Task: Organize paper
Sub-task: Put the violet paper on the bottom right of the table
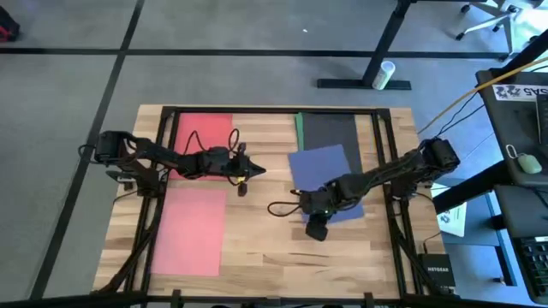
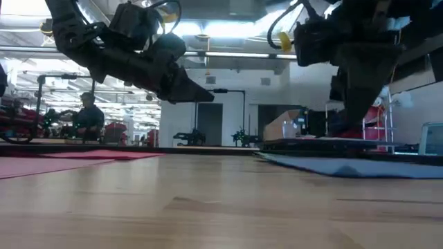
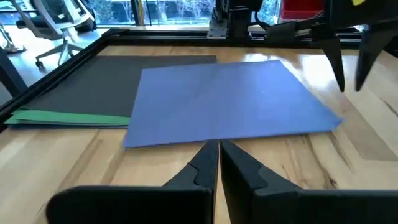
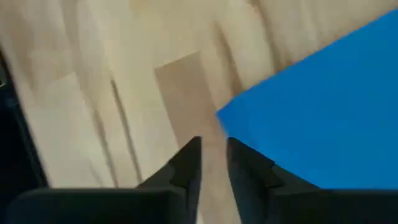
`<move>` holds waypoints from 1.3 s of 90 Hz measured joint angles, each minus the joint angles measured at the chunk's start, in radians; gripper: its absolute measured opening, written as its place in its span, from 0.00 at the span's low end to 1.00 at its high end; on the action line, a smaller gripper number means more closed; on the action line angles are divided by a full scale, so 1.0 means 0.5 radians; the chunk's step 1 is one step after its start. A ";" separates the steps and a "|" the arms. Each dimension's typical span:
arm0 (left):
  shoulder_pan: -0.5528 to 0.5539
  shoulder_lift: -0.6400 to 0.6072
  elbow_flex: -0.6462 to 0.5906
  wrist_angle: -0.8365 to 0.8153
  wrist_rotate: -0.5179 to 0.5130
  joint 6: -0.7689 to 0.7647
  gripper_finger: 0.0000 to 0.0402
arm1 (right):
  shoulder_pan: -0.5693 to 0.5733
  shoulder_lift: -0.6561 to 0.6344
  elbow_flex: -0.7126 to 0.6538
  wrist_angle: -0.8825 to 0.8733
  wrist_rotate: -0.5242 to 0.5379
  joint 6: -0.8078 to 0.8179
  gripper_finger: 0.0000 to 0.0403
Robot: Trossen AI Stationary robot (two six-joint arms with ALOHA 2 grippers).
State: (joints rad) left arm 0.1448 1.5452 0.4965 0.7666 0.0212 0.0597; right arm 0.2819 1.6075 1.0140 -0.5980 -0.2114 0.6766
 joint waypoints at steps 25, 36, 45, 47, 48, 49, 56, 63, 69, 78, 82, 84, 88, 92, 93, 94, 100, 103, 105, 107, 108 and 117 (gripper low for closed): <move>0.000 0.000 0.000 0.000 0.000 -0.003 0.00 | 0.001 0.000 0.180 -0.453 0.165 -0.225 0.26; 0.001 0.000 0.000 0.015 -0.001 -0.057 0.00 | 0.000 0.000 0.162 -0.805 0.442 -0.316 0.04; 0.020 0.000 0.000 0.027 0.002 -0.108 0.00 | -0.002 -0.026 0.073 -0.850 0.495 -0.318 0.02; 0.025 0.000 0.000 0.032 0.002 -0.117 0.00 | -0.002 -0.040 0.045 -0.830 0.497 -0.316 0.01; 0.028 0.000 0.000 0.035 0.002 -0.121 0.00 | -0.002 -0.047 0.031 -0.816 0.499 -0.315 0.01; 0.030 0.000 0.000 0.038 0.002 -0.128 0.00 | -0.002 -0.057 0.016 -0.800 0.500 -0.315 0.01; 0.043 0.000 0.000 0.055 0.002 -0.166 0.00 | 0.001 -0.144 -0.117 -0.657 0.509 -0.278 0.00; 0.044 0.000 0.000 0.059 0.002 -0.167 0.00 | 0.002 -0.252 -0.289 -0.464 0.526 -0.237 0.00; 0.041 0.000 0.000 0.060 0.002 -0.168 0.00 | 0.016 -0.373 -0.444 -0.242 0.541 -0.197 0.00; 0.041 0.000 0.000 0.063 0.004 -0.167 0.00 | 0.016 -0.540 -0.680 0.000 0.579 -0.083 0.00; 0.041 0.000 0.000 0.063 0.004 -0.168 0.00 | 0.013 -0.598 -0.774 0.051 0.601 -0.003 0.00; 0.041 0.000 0.000 0.063 0.003 -0.169 0.00 | 0.013 -0.619 -0.816 0.045 0.604 0.041 0.00; 0.043 0.000 0.001 0.063 0.004 -0.168 0.00 | 0.013 -0.636 -0.893 0.028 0.604 0.127 0.00; 0.043 0.000 0.001 0.063 0.003 -0.167 0.00 | 0.015 -0.632 -0.968 0.043 0.590 0.197 0.00; 0.043 0.000 0.001 0.064 0.003 -0.167 0.00 | 0.018 -0.631 -0.984 0.044 0.583 0.212 0.00; 0.043 0.000 0.001 0.065 0.003 -0.167 0.00 | 0.022 -0.630 -0.997 0.049 0.578 0.226 0.00; 0.043 0.000 0.001 0.069 0.004 -0.166 0.00 | 0.056 -0.628 -1.054 0.123 0.558 0.298 0.00; 0.043 0.000 0.001 0.067 0.003 -0.166 0.00 | 0.079 -0.628 -1.073 0.164 0.545 0.320 0.00; 0.043 0.000 0.001 0.066 0.003 -0.166 0.00 | 0.096 -0.628 -1.078 0.183 0.539 0.340 0.00; 0.043 0.001 0.001 0.064 0.003 -0.166 0.00 | 0.112 -0.627 -1.080 0.204 0.535 0.367 0.00; 0.043 0.001 0.001 0.064 0.004 -0.166 0.00 | 0.122 -0.627 -1.080 0.219 0.531 0.376 0.00; 0.043 0.001 0.001 0.061 0.003 -0.166 0.00 | 0.226 -0.621 -1.048 0.239 0.457 0.495 0.00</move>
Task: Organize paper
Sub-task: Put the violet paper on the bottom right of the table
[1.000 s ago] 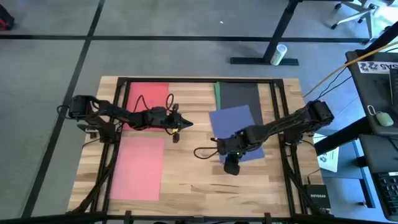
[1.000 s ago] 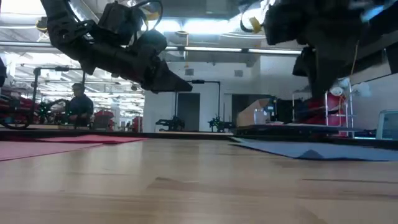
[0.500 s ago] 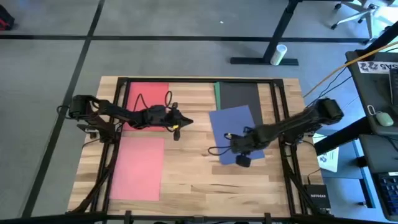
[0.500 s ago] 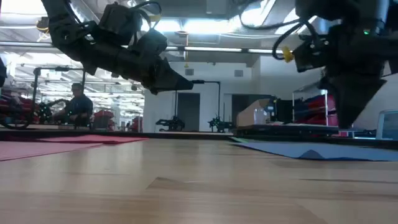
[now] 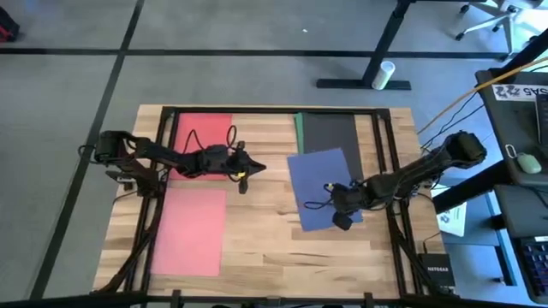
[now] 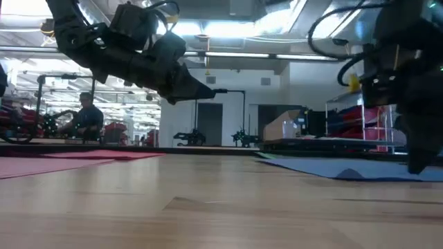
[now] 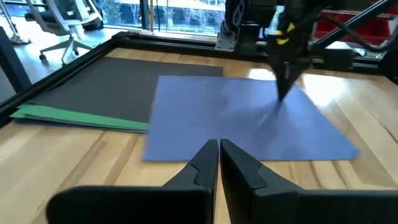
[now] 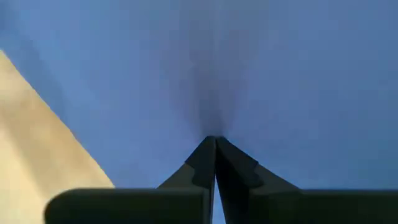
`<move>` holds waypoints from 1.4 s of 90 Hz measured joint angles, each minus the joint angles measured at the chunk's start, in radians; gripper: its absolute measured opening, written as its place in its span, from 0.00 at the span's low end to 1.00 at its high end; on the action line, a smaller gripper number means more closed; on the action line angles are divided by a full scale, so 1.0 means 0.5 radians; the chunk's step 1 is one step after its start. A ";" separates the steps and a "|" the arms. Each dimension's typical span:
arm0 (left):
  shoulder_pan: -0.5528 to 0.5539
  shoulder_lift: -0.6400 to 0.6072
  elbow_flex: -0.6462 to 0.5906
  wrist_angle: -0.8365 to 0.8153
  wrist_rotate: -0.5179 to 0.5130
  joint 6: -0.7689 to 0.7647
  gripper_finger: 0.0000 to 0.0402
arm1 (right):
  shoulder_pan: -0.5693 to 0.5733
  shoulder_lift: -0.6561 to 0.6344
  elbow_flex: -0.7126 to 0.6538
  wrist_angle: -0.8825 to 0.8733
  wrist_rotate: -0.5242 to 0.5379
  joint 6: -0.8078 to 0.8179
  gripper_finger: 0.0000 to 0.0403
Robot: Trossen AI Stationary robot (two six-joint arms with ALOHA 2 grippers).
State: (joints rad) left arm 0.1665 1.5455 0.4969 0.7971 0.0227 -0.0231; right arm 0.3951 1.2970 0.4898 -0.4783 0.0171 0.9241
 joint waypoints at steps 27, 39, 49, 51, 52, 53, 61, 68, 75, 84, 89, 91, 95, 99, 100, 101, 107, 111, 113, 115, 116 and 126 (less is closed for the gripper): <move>-0.001 0.000 0.000 -0.005 0.001 -0.004 0.00 | 0.443 0.008 0.049 0.110 -0.087 0.647 0.00; -0.002 0.000 0.000 -0.005 0.001 -0.006 0.00 | 0.664 0.047 0.050 0.255 -0.068 0.960 0.00; -0.002 0.000 0.000 -0.003 0.001 -0.006 0.00 | 0.789 0.092 0.086 0.294 -0.027 1.076 0.00; -0.002 0.000 0.000 -0.003 0.001 -0.006 0.00 | 0.802 0.094 0.105 0.287 0.005 1.074 0.00; -0.002 0.000 0.000 -0.003 0.001 -0.006 0.00 | 0.806 0.094 0.116 0.282 0.023 1.072 0.00; -0.002 0.000 0.000 -0.003 0.000 -0.006 0.00 | 0.809 0.094 0.128 0.270 0.045 1.069 0.00; -0.002 -0.001 0.000 -0.001 0.001 -0.006 0.00 | 0.790 0.093 0.228 0.078 0.279 0.987 0.00; -0.002 0.000 0.000 0.001 0.000 -0.001 0.00 | 0.743 0.093 0.307 -0.172 0.464 0.896 0.00; -0.002 0.000 0.000 0.007 0.001 0.005 0.00 | 0.672 0.092 0.347 -0.391 0.582 0.826 0.00; -0.002 0.000 0.000 0.007 0.000 0.007 0.00 | 0.551 0.092 0.331 -0.529 0.609 0.722 0.00; -0.002 0.000 0.000 0.006 0.001 0.007 0.00 | 0.487 0.092 0.322 -0.518 0.610 0.643 0.00; -0.002 -0.001 0.000 0.006 0.000 0.007 0.00 | 0.460 0.092 0.318 -0.515 0.610 0.621 0.00; -0.002 0.000 0.000 0.005 0.000 0.007 0.00 | 0.412 0.092 0.312 -0.506 0.611 0.562 0.00; -0.002 0.000 0.000 0.005 0.000 0.008 0.00 | 0.367 0.092 0.312 -0.493 0.613 0.501 0.00; -0.002 -0.001 0.000 0.005 0.000 0.008 0.00 | 0.356 0.092 0.312 -0.491 0.612 0.488 0.00; -0.002 -0.001 0.000 0.005 0.000 0.008 0.00 | 0.347 0.093 0.312 -0.490 0.613 0.476 0.00; -0.002 0.000 0.000 0.003 0.000 0.008 0.00 | 0.291 0.104 0.312 -0.492 0.613 0.387 0.00; -0.002 0.000 0.000 -0.001 0.000 0.008 0.00 | 0.264 0.117 0.312 -0.492 0.614 0.337 0.00; -0.002 0.000 0.000 -0.001 0.000 0.008 0.00 | 0.251 0.124 0.312 -0.494 0.613 0.312 0.00; -0.002 0.000 0.000 -0.001 0.000 0.008 0.00 | 0.241 0.133 0.312 -0.498 0.610 0.276 0.00; -0.002 0.000 0.000 -0.001 0.000 0.008 0.00 | 0.236 0.139 0.312 -0.499 0.610 0.268 0.00; -0.002 0.000 0.000 -0.002 0.000 0.008 0.00 | 0.198 0.206 0.312 -0.498 0.537 0.167 0.00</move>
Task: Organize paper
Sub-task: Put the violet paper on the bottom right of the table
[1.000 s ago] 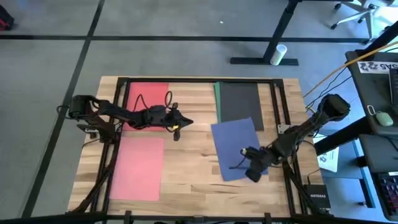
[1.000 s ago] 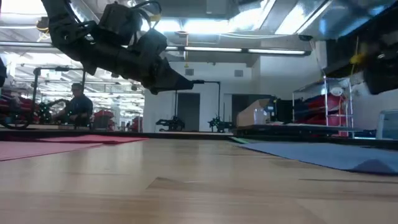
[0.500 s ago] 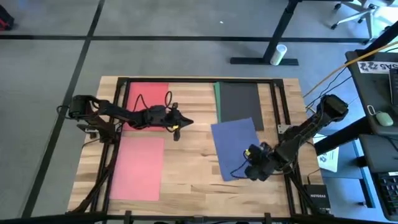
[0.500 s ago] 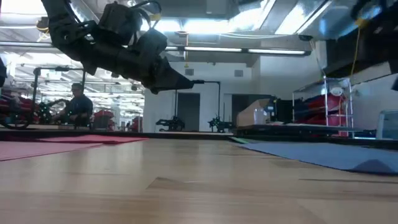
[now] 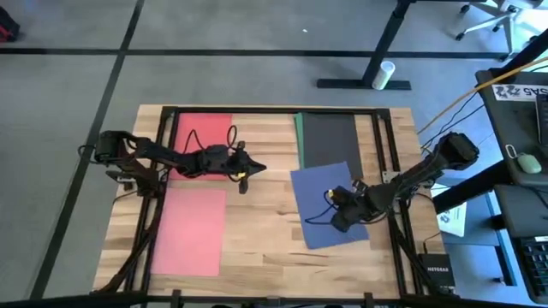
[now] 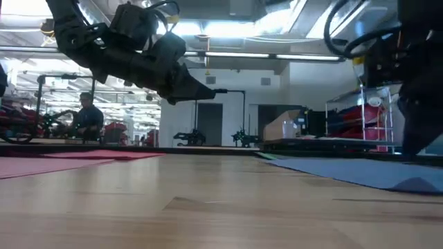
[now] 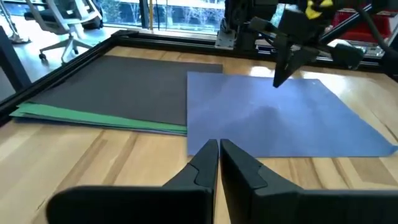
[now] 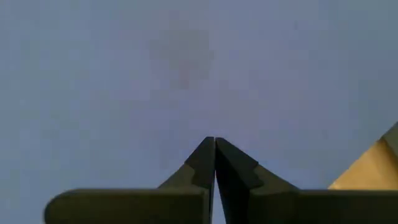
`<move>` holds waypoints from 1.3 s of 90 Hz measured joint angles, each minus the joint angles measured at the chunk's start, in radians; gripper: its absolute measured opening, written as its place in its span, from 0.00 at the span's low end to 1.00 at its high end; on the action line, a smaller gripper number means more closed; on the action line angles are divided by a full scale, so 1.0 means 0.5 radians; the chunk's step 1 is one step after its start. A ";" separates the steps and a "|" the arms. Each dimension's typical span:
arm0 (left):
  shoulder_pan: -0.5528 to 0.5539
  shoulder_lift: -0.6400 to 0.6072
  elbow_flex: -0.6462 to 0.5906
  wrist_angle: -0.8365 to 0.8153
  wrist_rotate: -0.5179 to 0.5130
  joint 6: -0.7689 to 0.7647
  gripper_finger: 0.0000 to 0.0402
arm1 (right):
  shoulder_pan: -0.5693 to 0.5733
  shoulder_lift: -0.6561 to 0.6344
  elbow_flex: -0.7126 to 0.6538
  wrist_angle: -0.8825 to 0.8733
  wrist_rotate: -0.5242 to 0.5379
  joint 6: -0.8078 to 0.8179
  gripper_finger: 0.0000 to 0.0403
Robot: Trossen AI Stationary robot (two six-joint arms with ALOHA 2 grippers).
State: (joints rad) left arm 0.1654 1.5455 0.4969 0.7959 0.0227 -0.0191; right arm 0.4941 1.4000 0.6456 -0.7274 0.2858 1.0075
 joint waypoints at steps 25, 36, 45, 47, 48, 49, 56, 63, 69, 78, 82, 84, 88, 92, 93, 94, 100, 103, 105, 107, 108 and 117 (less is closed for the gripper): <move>0.000 0.000 0.000 -0.002 0.000 0.000 0.00 | 0.024 0.114 0.002 0.089 -0.261 -0.036 0.00; 0.002 0.000 0.000 -0.006 0.000 0.000 0.00 | 0.089 0.113 0.010 0.105 -0.360 0.049 0.00; 0.002 0.000 0.000 -0.016 0.000 0.000 0.00 | 0.170 0.113 0.020 0.099 -0.427 0.145 0.00; 0.002 0.000 0.000 -0.021 0.000 0.000 0.00 | 0.189 0.113 0.023 0.100 -0.442 0.179 0.00; 0.002 0.000 0.000 -0.022 0.000 0.000 0.00 | 0.198 0.113 0.024 0.102 -0.451 0.194 0.00; 0.002 0.000 0.000 -0.023 -0.001 0.001 0.00 | 0.207 0.113 0.024 0.102 -0.454 0.212 0.00; 0.002 0.000 -0.001 -0.024 0.000 0.004 0.00 | 0.282 0.113 0.028 0.101 -0.474 0.340 0.00; 0.002 0.000 -0.001 -0.049 -0.001 0.004 0.00 | 0.371 0.113 0.030 0.112 -0.513 0.476 0.00; 0.002 0.000 -0.001 -0.054 -0.001 0.008 0.00 | 0.454 0.113 0.030 0.142 -0.547 0.592 0.00; 0.002 0.000 -0.001 -0.053 0.000 0.008 0.00 | 0.570 0.114 0.030 0.188 -0.595 0.768 0.00; 0.002 0.000 -0.001 -0.053 0.000 0.008 0.00 | 0.615 0.115 0.030 0.208 -0.619 0.840 0.00; 0.002 0.000 -0.001 -0.053 0.000 0.008 0.00 | 0.639 0.115 0.030 0.218 -0.627 0.879 0.00; 0.002 0.000 -0.001 -0.053 0.000 0.008 0.00 | 0.684 0.116 0.030 0.236 -0.635 0.936 0.00; 0.002 0.000 -0.001 -0.055 0.000 0.008 0.00 | 0.721 0.116 0.029 0.255 -0.660 0.990 0.00; 0.002 0.000 -0.001 -0.056 -0.001 0.008 0.00 | 0.730 0.116 0.029 0.258 -0.666 1.005 0.00; 0.002 0.000 -0.001 -0.055 0.000 0.008 0.00 | 0.738 0.116 0.029 0.261 -0.670 1.018 0.00; 0.002 0.000 -0.001 -0.053 0.000 0.008 0.00 | 0.783 0.116 0.029 0.264 -0.700 1.081 0.00; 0.002 0.000 -0.001 -0.054 0.000 0.008 0.00 | 0.802 0.116 0.029 0.264 -0.709 1.114 0.00; 0.002 0.000 -0.001 -0.055 0.000 0.008 0.00 | 0.813 0.116 0.029 0.264 -0.714 1.132 0.00; 0.002 0.000 -0.001 -0.057 0.000 0.008 0.00 | 0.823 0.116 0.029 0.264 -0.714 1.147 0.00; 0.002 -0.001 -0.001 -0.057 -0.001 0.008 0.00 | 0.828 0.116 0.029 0.264 -0.714 1.154 0.00; 0.002 0.000 -0.001 -0.055 0.000 0.008 0.00 | 0.862 0.116 0.029 0.260 -0.718 1.189 0.00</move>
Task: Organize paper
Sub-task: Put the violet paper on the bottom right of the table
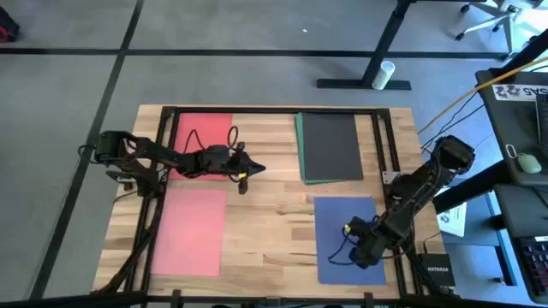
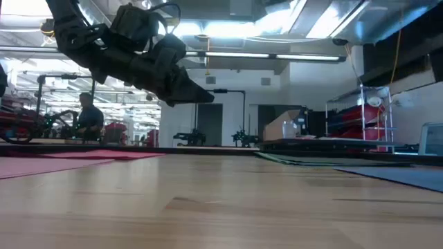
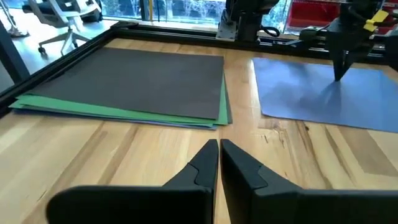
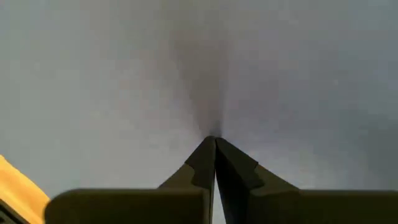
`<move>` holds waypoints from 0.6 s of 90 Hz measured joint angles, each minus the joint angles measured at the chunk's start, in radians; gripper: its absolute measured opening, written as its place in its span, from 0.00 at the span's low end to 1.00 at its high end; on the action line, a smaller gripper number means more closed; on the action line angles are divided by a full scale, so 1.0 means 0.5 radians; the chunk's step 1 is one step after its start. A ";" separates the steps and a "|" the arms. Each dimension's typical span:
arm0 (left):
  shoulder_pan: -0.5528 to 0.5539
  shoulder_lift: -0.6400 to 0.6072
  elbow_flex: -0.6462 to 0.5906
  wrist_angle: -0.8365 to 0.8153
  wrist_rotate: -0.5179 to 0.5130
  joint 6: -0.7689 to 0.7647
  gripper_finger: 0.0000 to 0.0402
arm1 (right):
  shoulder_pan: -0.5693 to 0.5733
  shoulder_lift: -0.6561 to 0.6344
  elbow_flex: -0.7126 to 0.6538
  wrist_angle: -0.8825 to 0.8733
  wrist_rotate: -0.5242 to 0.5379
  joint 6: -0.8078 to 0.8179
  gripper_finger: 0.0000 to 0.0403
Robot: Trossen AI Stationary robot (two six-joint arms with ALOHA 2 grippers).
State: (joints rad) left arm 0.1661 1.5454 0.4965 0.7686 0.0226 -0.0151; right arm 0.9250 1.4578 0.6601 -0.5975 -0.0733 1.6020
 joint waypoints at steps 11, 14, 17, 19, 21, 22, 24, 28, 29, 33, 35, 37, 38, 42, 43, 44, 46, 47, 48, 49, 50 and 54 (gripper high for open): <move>0.001 0.000 0.000 0.000 0.000 0.000 0.00 | 0.001 0.000 0.000 -0.005 -0.020 0.028 0.00; 0.000 0.000 0.000 -0.001 0.000 0.000 0.00 | 0.001 0.000 0.000 -0.009 -0.032 0.028 0.00; 0.001 0.000 0.000 -0.001 0.000 0.000 0.00 | 0.008 0.000 0.000 -0.018 -0.046 0.028 0.00; 0.001 0.000 0.000 -0.001 0.000 0.000 0.00 | 0.015 0.000 0.000 -0.024 -0.051 0.028 0.00; 0.001 0.000 0.000 -0.002 0.000 0.000 0.00 | 0.024 0.000 0.000 -0.032 -0.055 0.029 0.00; 0.001 0.000 0.000 -0.002 0.000 0.000 0.00 | 0.028 0.000 0.000 -0.038 -0.058 0.030 0.00; 0.000 0.000 0.000 -0.002 0.000 0.000 0.00 | 0.038 0.000 0.001 -0.050 -0.070 0.033 0.00; 0.001 0.000 0.000 -0.006 0.000 0.000 0.00 | 0.058 -0.001 0.001 -0.076 -0.092 0.044 0.00; 0.001 0.000 0.000 -0.006 0.000 0.000 0.00 | 0.064 -0.001 0.001 -0.082 -0.097 0.047 0.00; 0.000 0.000 0.000 -0.007 0.000 0.000 0.00 | 0.084 -0.001 0.002 -0.103 -0.105 0.070 0.00; 0.001 0.000 0.000 -0.006 0.000 0.000 0.00 | 0.092 -0.001 0.002 -0.108 -0.105 0.080 0.00; 0.001 0.000 0.000 -0.006 0.000 0.000 0.00 | 0.099 -0.001 0.002 -0.113 -0.106 0.087 0.00; 0.001 0.000 0.000 -0.006 0.000 0.000 0.00 | 0.103 -0.002 0.002 -0.115 -0.105 0.090 0.00; 0.001 0.000 0.000 -0.006 -0.001 0.000 0.00 | 0.116 -0.006 0.002 -0.117 -0.105 0.097 0.00; 0.001 -0.001 0.000 -0.006 -0.001 0.000 0.00 | 0.119 -0.008 0.002 -0.117 -0.104 0.097 0.00; 0.000 0.000 0.000 -0.006 0.000 0.000 0.00 | 0.123 -0.009 0.002 -0.118 -0.104 0.097 0.00; 0.000 0.000 0.000 -0.006 0.000 0.000 0.00 | 0.130 -0.011 0.001 -0.120 -0.104 0.097 0.00; 0.000 0.000 0.000 -0.006 0.000 0.000 0.00 | 0.131 -0.012 0.001 -0.121 -0.105 0.098 0.00; 0.000 0.000 0.000 -0.006 0.000 0.000 0.00 | 0.132 -0.012 0.000 -0.122 -0.106 0.098 0.00; 0.000 0.000 0.000 -0.006 0.000 0.000 0.00 | 0.132 -0.012 0.000 -0.123 -0.107 0.098 0.00; 0.000 0.000 0.000 -0.006 0.000 0.000 0.00 | 0.132 -0.012 0.000 -0.124 -0.107 0.098 0.00; 0.001 0.000 0.000 -0.006 -0.001 -0.001 0.00 | 0.128 -0.013 0.004 -0.130 -0.107 0.096 0.00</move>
State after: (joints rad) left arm 0.1665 1.5452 0.4965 0.7655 0.0223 -0.0154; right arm 0.9891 1.4513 0.6624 -0.6625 -0.1268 1.6502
